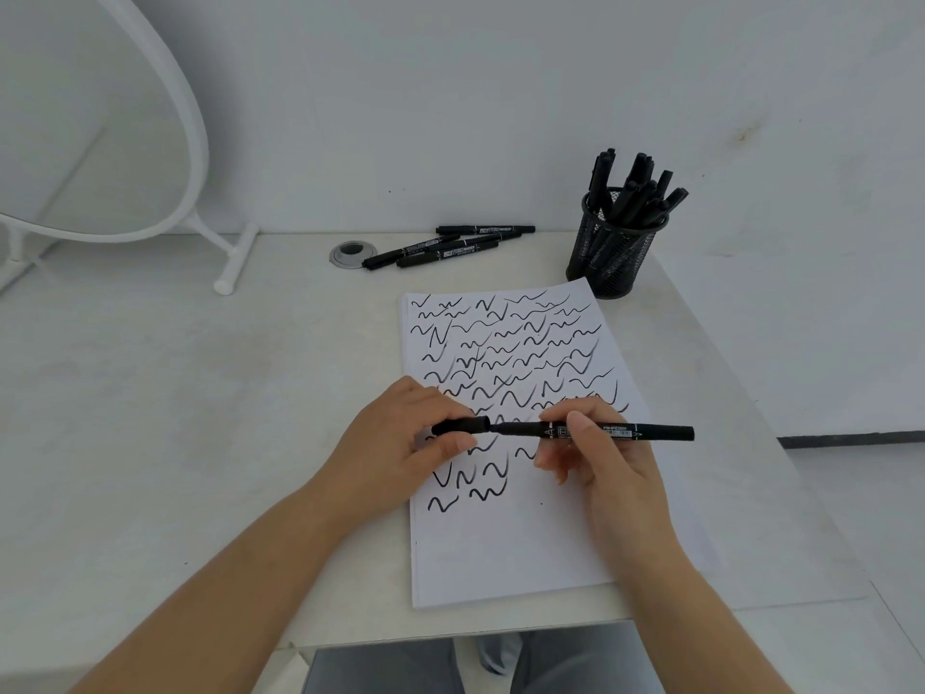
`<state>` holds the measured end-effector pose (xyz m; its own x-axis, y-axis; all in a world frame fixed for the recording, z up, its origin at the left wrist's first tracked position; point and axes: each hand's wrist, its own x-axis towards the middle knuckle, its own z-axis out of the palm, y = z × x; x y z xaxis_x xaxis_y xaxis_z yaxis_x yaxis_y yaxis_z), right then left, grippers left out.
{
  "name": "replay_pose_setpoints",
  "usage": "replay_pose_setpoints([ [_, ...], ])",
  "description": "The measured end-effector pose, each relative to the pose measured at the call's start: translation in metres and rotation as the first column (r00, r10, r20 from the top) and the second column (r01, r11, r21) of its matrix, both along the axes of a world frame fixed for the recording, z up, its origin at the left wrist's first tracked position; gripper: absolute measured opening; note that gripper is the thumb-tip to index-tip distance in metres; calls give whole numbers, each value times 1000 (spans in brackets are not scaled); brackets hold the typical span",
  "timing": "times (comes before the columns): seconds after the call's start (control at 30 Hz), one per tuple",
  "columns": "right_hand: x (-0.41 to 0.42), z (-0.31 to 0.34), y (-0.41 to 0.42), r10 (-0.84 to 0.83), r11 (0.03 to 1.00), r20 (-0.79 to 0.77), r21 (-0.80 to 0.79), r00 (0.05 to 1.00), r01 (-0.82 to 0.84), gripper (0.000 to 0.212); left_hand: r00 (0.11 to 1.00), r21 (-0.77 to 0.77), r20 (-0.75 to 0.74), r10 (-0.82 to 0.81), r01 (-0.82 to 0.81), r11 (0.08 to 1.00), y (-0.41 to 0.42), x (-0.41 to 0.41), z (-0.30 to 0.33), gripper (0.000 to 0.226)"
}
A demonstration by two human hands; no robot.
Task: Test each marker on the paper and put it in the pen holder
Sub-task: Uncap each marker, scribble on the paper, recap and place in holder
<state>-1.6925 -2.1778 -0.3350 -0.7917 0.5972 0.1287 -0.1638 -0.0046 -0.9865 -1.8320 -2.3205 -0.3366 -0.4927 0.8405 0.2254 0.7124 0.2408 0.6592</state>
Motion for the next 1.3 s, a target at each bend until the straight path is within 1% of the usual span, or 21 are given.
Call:
replay_pose_setpoints([
  [0.13,-1,0,-1,-5,1000,41,6,999,4,9,1000,-6,7,-20,20,1000,1,2,2,18],
  [0.27,0,2,-4,2,999,72,52,997,-6,7,999,-3,-5,-46,46,999,1,6,4,21],
  [0.37,0,3,-5,17,995,100,100,995,-27,2,997,6,-16,-76,76,997,2,8,5,20],
  [0.53,0,4,-4,23,990,120,133,992,-39,23,996,20,-23,-92,92,996,2,8,5,19],
  [0.67,0,4,-4,32,989,112,138,993,-47,20,996,20,-10,-94,94,995,2,8,2,22],
  [0.73,0,5,-4,33,991,100,123,994,-45,19,996,19,2,-88,88,996,1,8,1,19],
  [0.9,0,4,-5,27,988,86,149,996,-39,24,993,-2,40,-109,109,994,3,7,1,19],
  [1.0,0,6,-7,27,986,78,161,997,-39,15,990,-5,71,-123,123,992,3,7,2,20],
  [1.07,0,6,-8,29,984,80,172,996,-43,14,987,-9,88,-132,133,991,3,7,2,21],
  [1.17,1,6,-7,43,979,94,194,995,-61,17,985,-28,95,-144,147,989,2,7,3,23],
  [1.23,2,5,-7,50,976,103,204,993,-71,25,985,-52,95,-146,152,987,2,7,4,24],
  [1.3,2,5,-6,64,973,110,213,992,-86,29,983,-67,104,-150,157,985,2,6,4,24],
])
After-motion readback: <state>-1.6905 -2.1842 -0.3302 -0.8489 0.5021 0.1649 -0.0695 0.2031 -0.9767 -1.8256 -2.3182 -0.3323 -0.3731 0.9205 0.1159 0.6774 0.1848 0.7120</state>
